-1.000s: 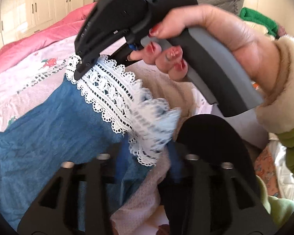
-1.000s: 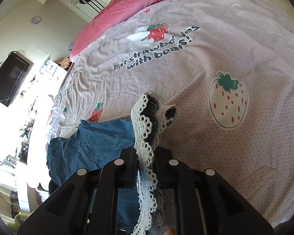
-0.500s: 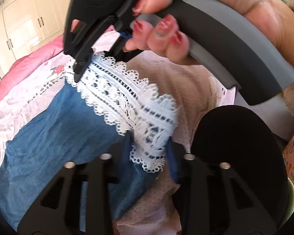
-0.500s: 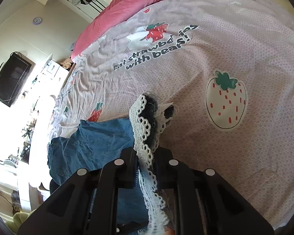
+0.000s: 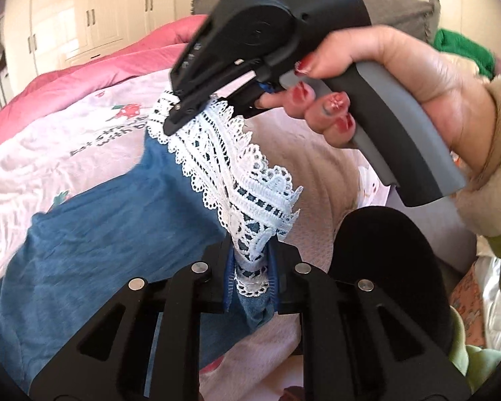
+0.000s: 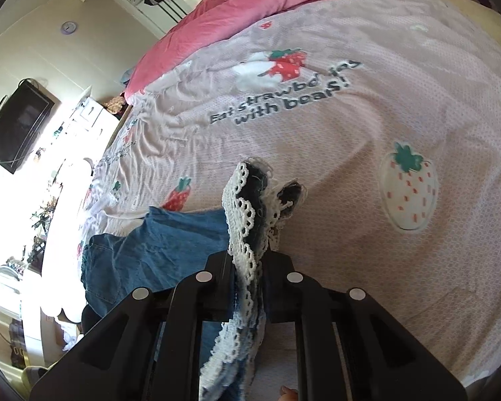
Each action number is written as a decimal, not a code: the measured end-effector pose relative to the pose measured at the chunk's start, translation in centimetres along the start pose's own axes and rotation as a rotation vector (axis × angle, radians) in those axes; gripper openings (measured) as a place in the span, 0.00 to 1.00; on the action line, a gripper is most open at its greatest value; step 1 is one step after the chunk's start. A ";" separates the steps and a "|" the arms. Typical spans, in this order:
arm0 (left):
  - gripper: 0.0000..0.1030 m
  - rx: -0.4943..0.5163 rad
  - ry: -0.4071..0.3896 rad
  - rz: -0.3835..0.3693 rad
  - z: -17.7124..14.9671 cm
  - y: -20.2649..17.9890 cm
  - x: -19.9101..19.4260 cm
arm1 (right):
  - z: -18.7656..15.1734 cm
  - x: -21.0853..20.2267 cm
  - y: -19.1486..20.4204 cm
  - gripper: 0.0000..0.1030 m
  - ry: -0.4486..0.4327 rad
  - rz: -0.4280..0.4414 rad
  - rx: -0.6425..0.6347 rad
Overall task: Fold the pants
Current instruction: 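Lift both lace hems and fold the legs over toward the waistband, then lay the folded hems onto the pants and open both grippers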
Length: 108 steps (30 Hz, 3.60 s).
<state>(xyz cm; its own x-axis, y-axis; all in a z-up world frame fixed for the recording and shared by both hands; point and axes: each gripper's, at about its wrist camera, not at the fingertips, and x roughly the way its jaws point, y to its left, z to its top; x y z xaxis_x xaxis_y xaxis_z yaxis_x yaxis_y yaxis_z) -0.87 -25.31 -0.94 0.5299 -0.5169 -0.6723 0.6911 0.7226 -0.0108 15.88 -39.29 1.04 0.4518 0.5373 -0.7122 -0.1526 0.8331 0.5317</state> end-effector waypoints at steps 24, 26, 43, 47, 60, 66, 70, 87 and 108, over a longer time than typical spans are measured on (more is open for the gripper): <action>0.09 -0.305 -0.030 0.029 -8.0 8.1 -7.2 | -0.3 10.5 14.0 0.11 0.156 -0.065 -0.184; 0.09 -0.331 -0.036 0.026 -8.4 8.6 -7.5 | -0.3 11.2 14.7 0.11 0.163 -0.064 -0.192; 0.12 -0.407 -0.020 0.029 -9.5 10.4 -8.1 | -0.4 13.7 16.9 0.25 0.185 -0.076 -0.181; 0.15 -0.413 -0.014 0.036 -9.7 10.8 -8.5 | -0.6 13.5 18.1 0.33 0.197 -0.064 -0.218; 0.36 -0.488 -0.024 0.063 -11.6 13.0 -10.8 | -1.6 11.0 18.5 0.45 0.177 -0.021 -0.324; 0.38 -0.506 -0.045 0.101 -11.9 13.7 -13.3 | -5.3 14.5 19.8 0.15 0.318 -0.001 -0.455; 0.44 -0.469 -0.086 0.129 -11.0 13.3 -15.2 | -5.7 15.0 19.9 0.17 0.344 0.051 -0.439; 0.23 -0.346 -0.001 0.107 -8.2 12.0 -9.3 | 0.2 14.9 19.8 0.36 0.123 -0.201 -0.578; 0.20 -0.422 0.057 0.060 -10.9 13.1 -8.5 | -0.6 12.0 20.5 0.36 0.020 -0.091 -0.542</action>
<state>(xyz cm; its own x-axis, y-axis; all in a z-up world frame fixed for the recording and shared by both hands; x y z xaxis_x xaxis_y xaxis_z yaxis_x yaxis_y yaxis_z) -1.68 -6.47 -3.45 0.5265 -0.4507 -0.7209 0.3924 0.8810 -0.2643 17.65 -15.68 3.08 0.4684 0.4578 -0.7556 -0.5466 0.8221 0.1592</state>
